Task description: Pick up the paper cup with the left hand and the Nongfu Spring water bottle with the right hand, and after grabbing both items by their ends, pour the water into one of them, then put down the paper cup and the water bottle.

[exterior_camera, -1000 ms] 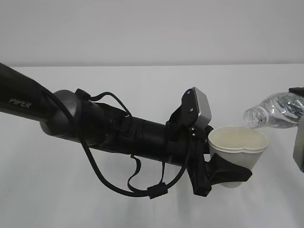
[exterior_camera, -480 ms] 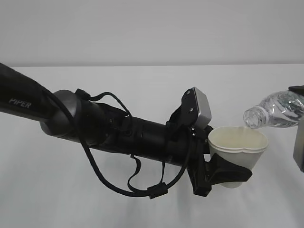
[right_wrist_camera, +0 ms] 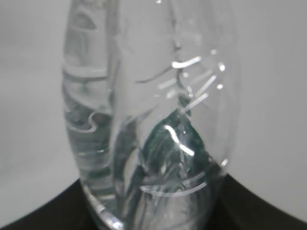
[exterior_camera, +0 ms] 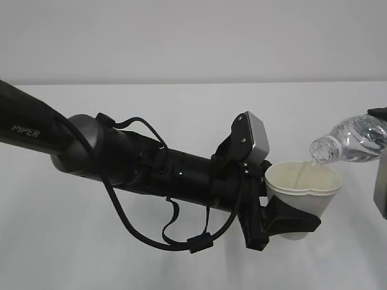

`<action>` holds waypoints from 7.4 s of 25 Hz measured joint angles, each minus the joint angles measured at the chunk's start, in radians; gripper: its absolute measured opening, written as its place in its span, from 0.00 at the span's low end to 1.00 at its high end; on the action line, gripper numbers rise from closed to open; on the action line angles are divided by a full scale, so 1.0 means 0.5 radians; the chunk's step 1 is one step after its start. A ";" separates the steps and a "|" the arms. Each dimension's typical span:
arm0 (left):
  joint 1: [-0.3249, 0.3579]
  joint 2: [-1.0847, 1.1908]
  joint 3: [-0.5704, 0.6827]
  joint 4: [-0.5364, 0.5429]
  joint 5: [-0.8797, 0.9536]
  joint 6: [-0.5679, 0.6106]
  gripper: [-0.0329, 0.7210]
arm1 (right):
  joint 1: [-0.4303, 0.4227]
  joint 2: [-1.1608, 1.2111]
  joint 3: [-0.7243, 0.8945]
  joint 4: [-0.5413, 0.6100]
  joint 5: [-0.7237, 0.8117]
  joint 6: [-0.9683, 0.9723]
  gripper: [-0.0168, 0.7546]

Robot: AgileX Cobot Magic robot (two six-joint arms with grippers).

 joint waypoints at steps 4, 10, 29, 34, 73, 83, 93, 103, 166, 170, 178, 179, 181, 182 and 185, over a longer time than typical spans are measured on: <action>0.000 0.000 0.000 0.001 0.000 -0.004 0.57 | 0.000 0.000 0.000 0.000 -0.006 -0.028 0.47; 0.000 0.000 0.000 0.001 0.000 -0.004 0.57 | 0.000 0.000 0.000 0.004 -0.006 -0.044 0.47; 0.000 0.000 0.000 0.005 0.000 -0.005 0.57 | 0.000 0.000 0.000 0.043 -0.025 -0.061 0.47; 0.000 0.000 0.000 0.005 0.000 -0.005 0.57 | 0.000 0.000 0.000 0.052 -0.041 -0.061 0.47; 0.000 0.000 0.000 0.009 0.000 -0.008 0.57 | 0.000 0.000 -0.005 0.010 -0.024 -0.112 0.47; 0.000 0.000 0.000 0.009 0.000 -0.008 0.57 | 0.000 0.000 -0.005 0.005 -0.024 -0.112 0.47; 0.000 0.000 0.000 0.009 0.000 -0.008 0.57 | 0.000 0.000 -0.005 -0.006 -0.024 -0.112 0.47; 0.000 0.000 0.000 0.009 0.000 -0.008 0.57 | 0.000 0.000 -0.005 -0.010 -0.024 -0.112 0.47; 0.000 0.000 0.000 0.011 0.000 -0.008 0.57 | 0.030 0.000 -0.005 -0.002 -0.008 -0.215 0.47; 0.000 0.000 0.000 0.011 0.004 -0.008 0.57 | 0.030 0.000 -0.005 -0.002 -0.008 -0.215 0.47; 0.000 0.000 0.000 0.019 0.004 -0.008 0.57 | 0.030 0.000 -0.005 -0.002 -0.008 -0.215 0.47; 0.000 0.000 0.000 0.019 0.004 -0.008 0.57 | 0.030 -0.003 -0.005 -0.002 -0.008 -0.215 0.47; 0.000 0.000 0.000 0.019 0.004 -0.008 0.57 | 0.030 -0.003 -0.005 -0.002 -0.008 -0.215 0.47; 0.000 0.000 0.000 0.019 0.004 -0.008 0.57 | 0.030 -0.003 -0.005 -0.002 -0.008 -0.215 0.47; 0.000 0.000 0.000 0.019 0.004 -0.008 0.57 | 0.030 -0.003 -0.005 -0.002 -0.008 -0.215 0.47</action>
